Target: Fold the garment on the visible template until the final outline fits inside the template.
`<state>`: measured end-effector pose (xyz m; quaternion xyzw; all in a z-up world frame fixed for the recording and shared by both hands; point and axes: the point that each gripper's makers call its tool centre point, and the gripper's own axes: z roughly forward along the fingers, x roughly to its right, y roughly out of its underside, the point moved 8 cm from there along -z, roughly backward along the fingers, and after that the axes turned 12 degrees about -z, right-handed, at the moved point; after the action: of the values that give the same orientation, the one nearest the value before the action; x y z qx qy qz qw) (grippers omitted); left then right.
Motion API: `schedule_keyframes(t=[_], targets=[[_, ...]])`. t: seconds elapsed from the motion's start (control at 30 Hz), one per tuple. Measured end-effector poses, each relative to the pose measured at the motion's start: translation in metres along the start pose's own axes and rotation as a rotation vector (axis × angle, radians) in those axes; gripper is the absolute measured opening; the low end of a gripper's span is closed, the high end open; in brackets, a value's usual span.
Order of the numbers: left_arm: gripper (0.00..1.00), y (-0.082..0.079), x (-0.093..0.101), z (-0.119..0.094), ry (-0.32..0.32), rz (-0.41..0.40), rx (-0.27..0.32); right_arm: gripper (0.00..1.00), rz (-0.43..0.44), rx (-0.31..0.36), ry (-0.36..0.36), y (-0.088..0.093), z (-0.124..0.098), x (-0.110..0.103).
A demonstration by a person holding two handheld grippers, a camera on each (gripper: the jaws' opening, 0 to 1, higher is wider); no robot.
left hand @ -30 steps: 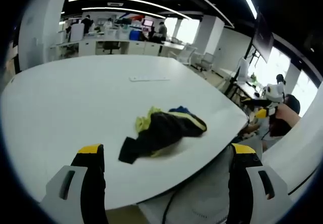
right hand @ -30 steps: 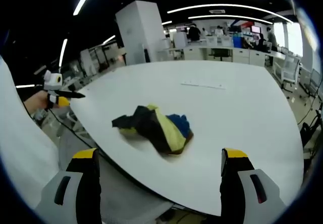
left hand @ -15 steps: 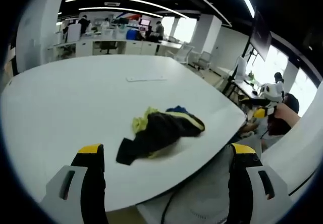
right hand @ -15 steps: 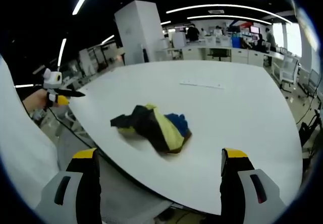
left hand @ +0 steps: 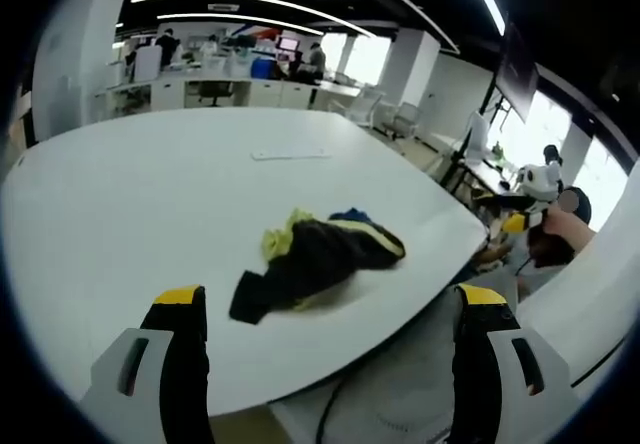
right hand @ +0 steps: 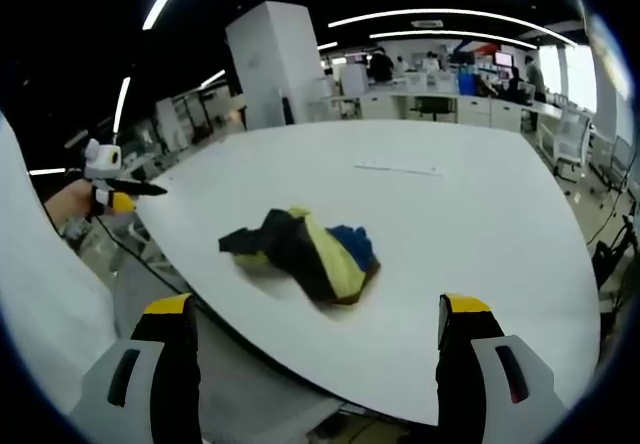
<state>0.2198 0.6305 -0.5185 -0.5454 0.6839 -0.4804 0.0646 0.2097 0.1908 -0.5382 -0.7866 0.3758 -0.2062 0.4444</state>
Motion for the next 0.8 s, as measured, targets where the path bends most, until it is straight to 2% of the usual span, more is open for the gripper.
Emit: schedule_keyframes(t=[0.8], targets=[[0.99, 0.0053, 0.0003, 0.0052, 0.001, 0.004, -0.020, 1.00, -0.027, 0.009, -0.017, -0.0027, 0.0086, 0.0019]])
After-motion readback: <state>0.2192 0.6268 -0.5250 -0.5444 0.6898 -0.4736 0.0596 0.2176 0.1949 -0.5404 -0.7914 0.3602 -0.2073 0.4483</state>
